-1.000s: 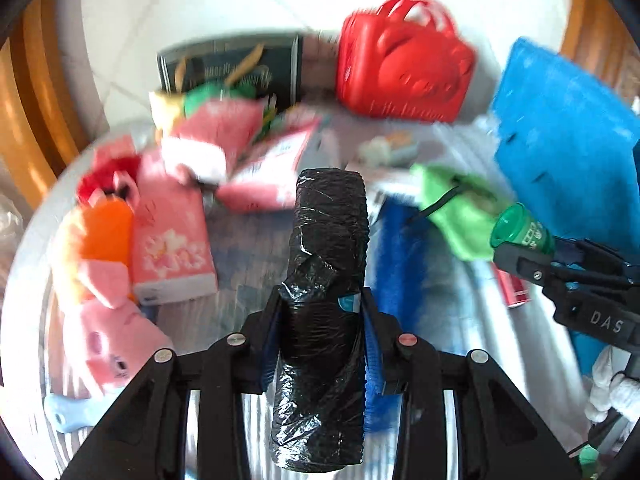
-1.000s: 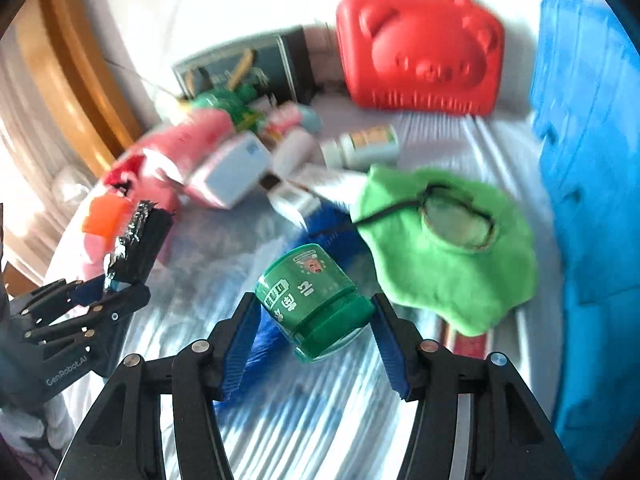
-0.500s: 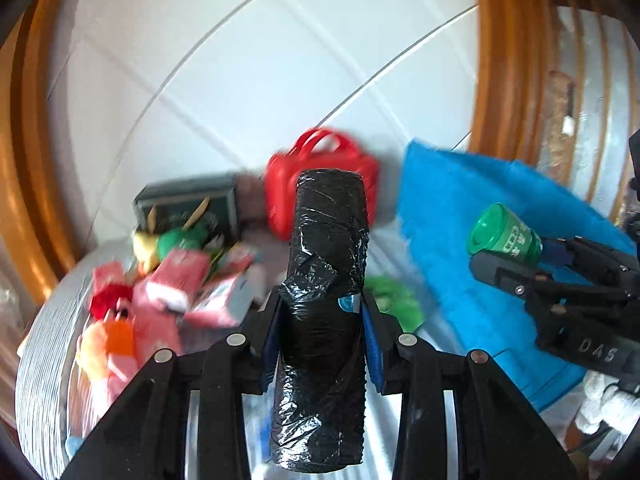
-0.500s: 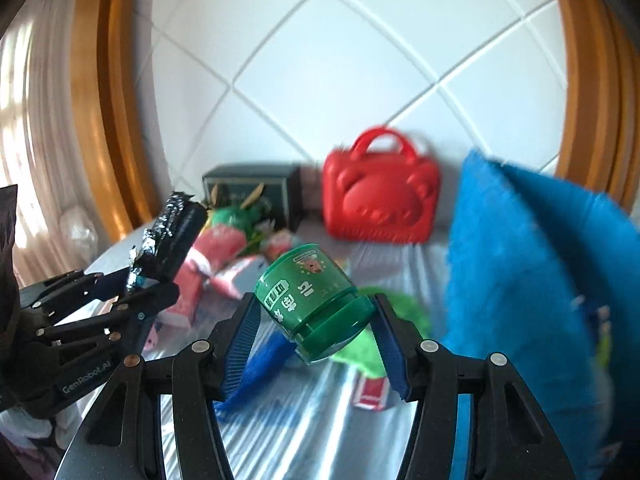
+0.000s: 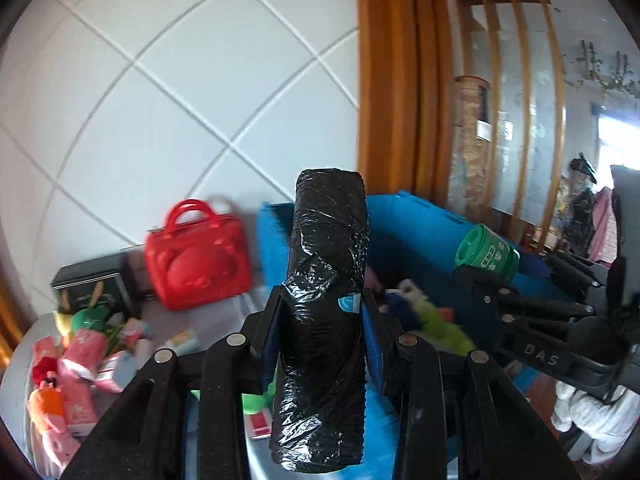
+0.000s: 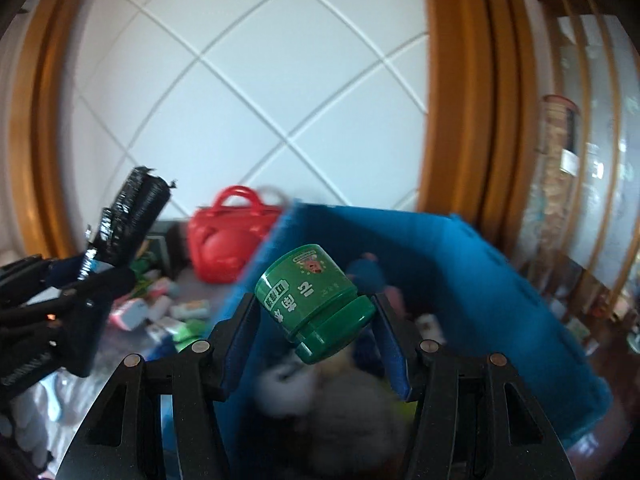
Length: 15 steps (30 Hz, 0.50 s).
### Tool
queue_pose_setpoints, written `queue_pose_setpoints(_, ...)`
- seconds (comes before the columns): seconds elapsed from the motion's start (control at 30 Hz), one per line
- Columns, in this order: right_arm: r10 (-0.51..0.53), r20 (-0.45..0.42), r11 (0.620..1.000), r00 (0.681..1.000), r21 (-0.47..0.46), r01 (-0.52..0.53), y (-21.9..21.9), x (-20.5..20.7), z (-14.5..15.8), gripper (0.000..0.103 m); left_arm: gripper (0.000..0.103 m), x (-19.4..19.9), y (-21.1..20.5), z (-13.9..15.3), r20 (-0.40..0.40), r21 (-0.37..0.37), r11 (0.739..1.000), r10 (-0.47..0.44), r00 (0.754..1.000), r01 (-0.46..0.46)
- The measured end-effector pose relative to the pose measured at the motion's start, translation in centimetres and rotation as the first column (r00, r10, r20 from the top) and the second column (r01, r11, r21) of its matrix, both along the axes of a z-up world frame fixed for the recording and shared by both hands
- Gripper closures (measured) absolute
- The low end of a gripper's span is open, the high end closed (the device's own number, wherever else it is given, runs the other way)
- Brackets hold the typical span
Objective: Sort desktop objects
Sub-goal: 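Carry the black roll and green jar into the blue crate and release both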
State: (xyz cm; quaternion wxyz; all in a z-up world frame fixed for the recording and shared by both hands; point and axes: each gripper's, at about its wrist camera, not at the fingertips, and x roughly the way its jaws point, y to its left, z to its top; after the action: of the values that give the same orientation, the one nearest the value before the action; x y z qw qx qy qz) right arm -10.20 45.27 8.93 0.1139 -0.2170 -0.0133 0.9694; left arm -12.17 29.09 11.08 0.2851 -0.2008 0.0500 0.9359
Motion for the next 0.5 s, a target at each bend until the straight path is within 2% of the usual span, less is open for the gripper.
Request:
queue_pose_setpoints(0.13,-0.066,0.064,0.998,0.996,0.008,0.066,5.5,1.0,-1.4,0.047,0.068,0.5,6.7,-0.5,0.051,-0.044,0.997,-0.06,0.997,0.062)
queue_pose_setpoints(0.3,-0.114,0.14,0.993,0.983,0.009,0.114,10.5,2.1,-3.6,0.047,0.068,0.8,13.8,-2.6,0.11,-0.118,0.986,-0.103,0.989,0.116)
queue_pose_setpoints(0.5,-0.136,0.182,0.99,0.974,0.003,0.138,14.4,2.6,-5.2,0.047,0.068,0.9,18.5,-4.1,0.151,-0.168,0.976,-0.114,0.982,0.139)
